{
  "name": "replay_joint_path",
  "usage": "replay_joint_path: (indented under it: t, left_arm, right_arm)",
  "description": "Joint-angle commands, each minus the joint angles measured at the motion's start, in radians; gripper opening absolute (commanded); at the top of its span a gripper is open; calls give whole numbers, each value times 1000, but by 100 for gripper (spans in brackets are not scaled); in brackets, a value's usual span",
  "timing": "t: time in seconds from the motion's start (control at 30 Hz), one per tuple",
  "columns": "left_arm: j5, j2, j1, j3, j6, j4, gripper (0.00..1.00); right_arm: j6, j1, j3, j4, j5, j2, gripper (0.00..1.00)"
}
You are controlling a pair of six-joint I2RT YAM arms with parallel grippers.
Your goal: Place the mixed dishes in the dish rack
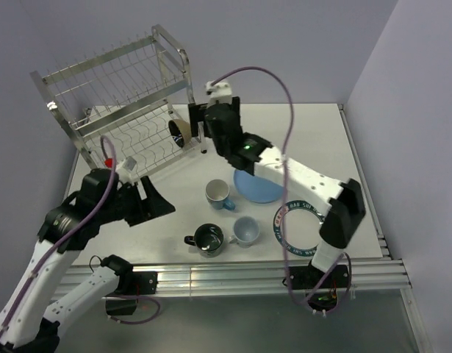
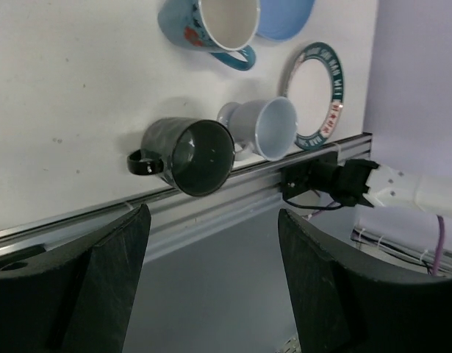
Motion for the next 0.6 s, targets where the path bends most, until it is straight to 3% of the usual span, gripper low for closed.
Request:
replay_joint_path:
  t: [0.0,0.13,0.27,0.43,0.57]
  left_arm:
    - [9,136,-4,46,42,87,76]
    - [-36,296,-2,112,56,157,74]
    - [2,451,-2,98,19,289,70]
    - [47,634,-31,150,31,291,63]
    - [47,779,-69,210,33,316,60]
  right_arm:
    - [330,-13,51,-470,-54,-162,100]
    - [424,-11,-28,-712,-138,-288,98]
    - [420,-14,-283,-673,-236,-478,97]
    - [472,-86,-385,-659,-306,-648,97]
    - [467,-149,-421,-645,-386,-690,97]
